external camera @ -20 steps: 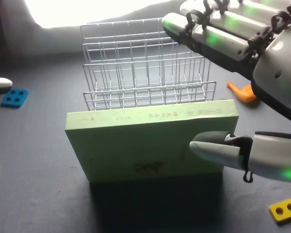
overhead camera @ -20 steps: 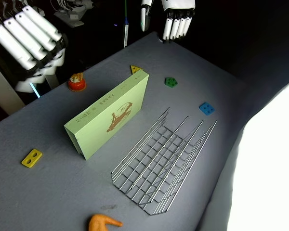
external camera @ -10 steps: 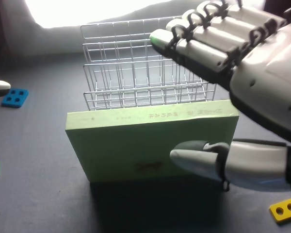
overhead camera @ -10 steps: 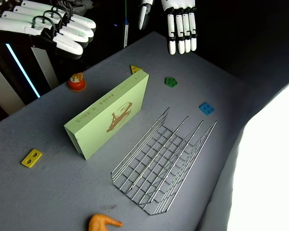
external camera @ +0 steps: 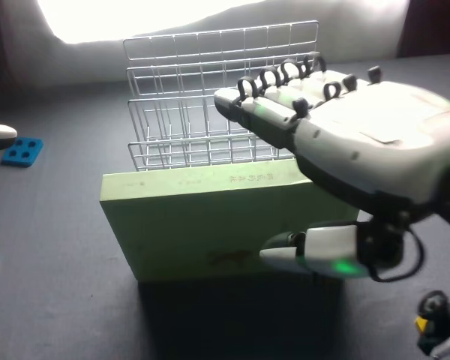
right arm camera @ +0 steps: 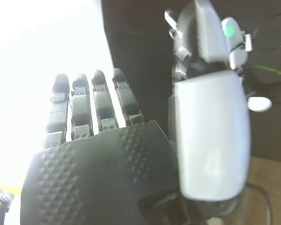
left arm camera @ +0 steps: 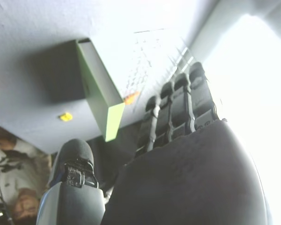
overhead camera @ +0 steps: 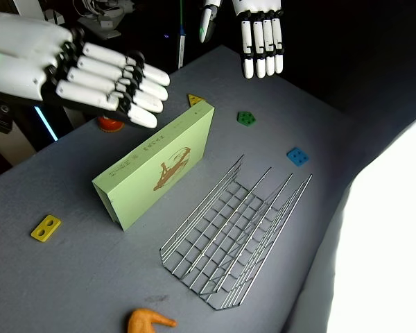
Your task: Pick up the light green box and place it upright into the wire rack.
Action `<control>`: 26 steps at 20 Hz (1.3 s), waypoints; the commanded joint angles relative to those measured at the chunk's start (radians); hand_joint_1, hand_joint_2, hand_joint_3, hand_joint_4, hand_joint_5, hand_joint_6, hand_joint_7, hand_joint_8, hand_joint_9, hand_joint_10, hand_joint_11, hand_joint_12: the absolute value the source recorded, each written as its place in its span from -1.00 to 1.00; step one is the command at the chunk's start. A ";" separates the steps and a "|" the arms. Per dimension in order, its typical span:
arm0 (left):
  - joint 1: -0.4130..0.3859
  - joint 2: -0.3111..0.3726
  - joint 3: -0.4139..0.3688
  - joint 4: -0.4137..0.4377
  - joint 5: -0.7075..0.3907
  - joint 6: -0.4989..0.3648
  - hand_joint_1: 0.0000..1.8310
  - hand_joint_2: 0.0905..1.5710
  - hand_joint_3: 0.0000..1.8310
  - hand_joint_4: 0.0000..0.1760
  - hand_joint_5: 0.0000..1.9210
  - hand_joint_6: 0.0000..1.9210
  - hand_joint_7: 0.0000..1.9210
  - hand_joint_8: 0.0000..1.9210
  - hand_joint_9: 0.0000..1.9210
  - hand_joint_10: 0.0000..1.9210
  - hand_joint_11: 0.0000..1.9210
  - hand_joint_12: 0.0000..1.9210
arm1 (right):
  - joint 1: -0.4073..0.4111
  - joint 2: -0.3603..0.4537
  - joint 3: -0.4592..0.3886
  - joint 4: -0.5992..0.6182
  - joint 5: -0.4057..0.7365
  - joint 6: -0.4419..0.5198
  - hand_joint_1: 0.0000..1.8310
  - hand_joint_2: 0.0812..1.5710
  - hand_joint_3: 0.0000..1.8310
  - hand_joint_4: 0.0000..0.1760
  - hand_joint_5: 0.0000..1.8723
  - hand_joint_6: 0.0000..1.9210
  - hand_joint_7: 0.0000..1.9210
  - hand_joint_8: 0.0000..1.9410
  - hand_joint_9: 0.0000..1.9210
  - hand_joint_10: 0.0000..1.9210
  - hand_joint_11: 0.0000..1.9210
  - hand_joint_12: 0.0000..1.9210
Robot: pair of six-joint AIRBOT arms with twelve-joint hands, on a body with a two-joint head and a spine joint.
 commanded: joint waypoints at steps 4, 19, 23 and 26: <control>-0.015 0.001 0.004 -0.016 0.084 0.002 -0.88 0.52 -1.00 -0.45 -0.97 -1.00 -0.95 -1.00 -0.95 -0.99 -1.00 -0.79 | 0.041 -0.090 0.082 0.085 0.069 -0.061 0.10 0.23 -1.00 -1.00 -1.00 -1.00 -1.00 -1.00 -1.00 -1.00 -1.00 -1.00; -0.015 0.001 0.007 -0.014 0.084 0.002 -0.88 0.53 -1.00 -0.44 -0.97 -0.99 -0.96 -1.00 -0.97 -1.00 -1.00 -0.85 | 0.107 -0.267 0.266 0.518 -0.004 -0.182 0.05 0.20 -1.00 -1.00 -1.00 -1.00 -1.00 -1.00 -1.00 -1.00 -0.97 -0.99; -0.015 0.001 0.007 -0.014 0.084 0.002 -0.90 0.55 -0.99 -0.43 -0.99 -1.00 -0.97 -1.00 -0.98 -1.00 -1.00 -0.88 | 0.102 -0.296 0.313 0.521 -0.005 -0.178 0.09 0.19 -1.00 -1.00 -1.00 -1.00 -1.00 -1.00 -1.00 -1.00 -0.99 -0.99; -0.015 0.001 0.006 -0.013 0.084 0.002 -0.85 0.53 -1.00 -0.42 -0.97 -1.00 -0.95 -1.00 -0.97 -1.00 -1.00 -0.80 | 0.094 -0.299 0.323 0.521 -0.019 -0.200 0.07 0.20 -1.00 -1.00 -1.00 -1.00 -1.00 -1.00 -0.99 -1.00 -0.96 -0.97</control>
